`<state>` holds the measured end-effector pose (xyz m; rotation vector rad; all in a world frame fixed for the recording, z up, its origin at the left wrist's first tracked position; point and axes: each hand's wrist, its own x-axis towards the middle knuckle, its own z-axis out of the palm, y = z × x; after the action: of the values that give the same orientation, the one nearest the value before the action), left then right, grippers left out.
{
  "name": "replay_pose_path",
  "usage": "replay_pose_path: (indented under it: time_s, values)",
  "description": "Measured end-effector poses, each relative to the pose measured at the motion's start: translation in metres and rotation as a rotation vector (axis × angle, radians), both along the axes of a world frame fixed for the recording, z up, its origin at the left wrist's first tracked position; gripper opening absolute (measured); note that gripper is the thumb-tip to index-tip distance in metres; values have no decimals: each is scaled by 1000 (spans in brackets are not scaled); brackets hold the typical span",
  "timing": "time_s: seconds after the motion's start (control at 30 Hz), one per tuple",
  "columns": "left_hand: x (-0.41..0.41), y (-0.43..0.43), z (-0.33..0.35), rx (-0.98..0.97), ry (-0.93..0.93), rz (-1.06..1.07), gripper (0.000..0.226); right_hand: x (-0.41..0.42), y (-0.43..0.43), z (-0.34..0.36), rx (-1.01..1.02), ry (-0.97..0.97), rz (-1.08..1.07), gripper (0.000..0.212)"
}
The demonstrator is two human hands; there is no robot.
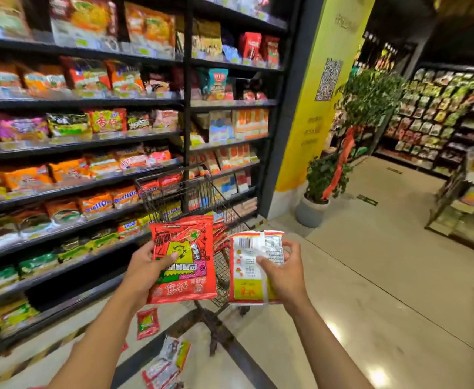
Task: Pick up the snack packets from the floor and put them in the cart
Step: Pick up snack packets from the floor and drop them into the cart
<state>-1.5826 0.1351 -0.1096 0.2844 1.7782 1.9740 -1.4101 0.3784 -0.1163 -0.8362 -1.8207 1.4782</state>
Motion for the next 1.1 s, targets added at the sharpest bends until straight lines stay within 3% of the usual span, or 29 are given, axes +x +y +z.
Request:
replay_pose_path:
  time_s: [0.33, 0.63, 1.1]
  values:
    - [-63, 138, -36, -25, -18, -4, 28, -56, 129, -17, 11, -36, -7, 53]
    - [-187, 237, -70, -73, -118, 82, 30, -212, 256, -46, -66, -133, 110, 55]
    - [-321, 335, -153, -268, -260, 270, 27, -413, 376, -135, -107, -327, 367, 53]
